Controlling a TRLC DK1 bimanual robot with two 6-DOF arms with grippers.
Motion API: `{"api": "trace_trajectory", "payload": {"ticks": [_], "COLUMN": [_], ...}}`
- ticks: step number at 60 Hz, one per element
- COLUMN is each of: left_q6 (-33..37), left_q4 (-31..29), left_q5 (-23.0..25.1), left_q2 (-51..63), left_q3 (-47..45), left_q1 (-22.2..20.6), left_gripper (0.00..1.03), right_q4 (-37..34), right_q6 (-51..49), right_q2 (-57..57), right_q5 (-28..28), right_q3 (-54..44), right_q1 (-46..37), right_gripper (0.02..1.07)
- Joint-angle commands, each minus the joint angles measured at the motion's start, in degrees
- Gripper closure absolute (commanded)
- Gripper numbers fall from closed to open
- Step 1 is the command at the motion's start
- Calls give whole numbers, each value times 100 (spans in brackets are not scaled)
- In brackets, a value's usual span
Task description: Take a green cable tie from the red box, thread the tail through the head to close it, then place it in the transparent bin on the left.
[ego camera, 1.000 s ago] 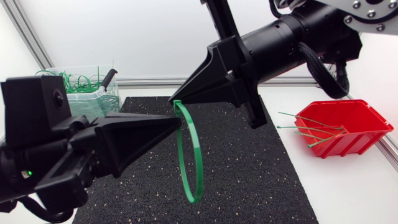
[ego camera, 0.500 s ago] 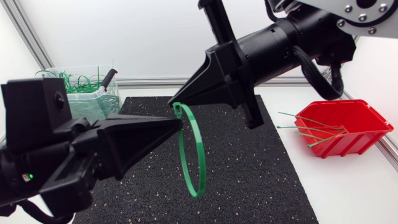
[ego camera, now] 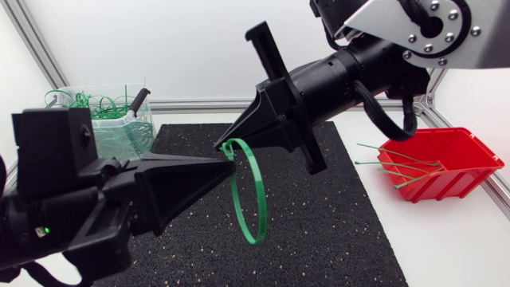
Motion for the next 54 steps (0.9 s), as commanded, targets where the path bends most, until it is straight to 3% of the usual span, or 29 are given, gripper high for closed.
{"api": "trace_trajectory", "payload": {"ticks": [1, 8, 12, 17, 20, 24, 27, 41, 54], "left_q6": [100, 109, 117, 153, 170, 364, 618, 1304, 2086], "left_q4": [181, -73, -205, -478, -636, -935, -1260, -2007, -2323], "left_q5": [303, 303, 312, 294, 277, 22, -321, -1323, -1815], "left_q2": [-87, -8, 10, 89, 159, 220, 326, 458, 607], "left_q3": [316, 360, 360, 456, 527, 623, 720, 799, 949], "left_q1": [-190, -49, 13, 65, 144, 144, 136, 276, 1366], "left_gripper": [100, 100, 100, 100, 100, 100, 100, 100, 100], "right_q4": [120, 24, -152, -820, -1145, -1259, -1251, -1092, -1066], "right_q6": [-82, -91, -266, -952, -1339, -1681, -1945, -2929, -4028], "right_q2": [107, -218, -359, -368, -350, -350, -359, -324, -166], "right_q5": [311, 505, 549, 654, 927, 1612, 2052, 4240, 6253], "right_q3": [-160, -28, 156, 481, 578, 508, 341, -134, -406], "right_q1": [0, 44, 70, 149, 263, 544, 676, 703, 439], "right_gripper": [101, 99, 78, 38, 28, 25, 11, 9, 9]}}
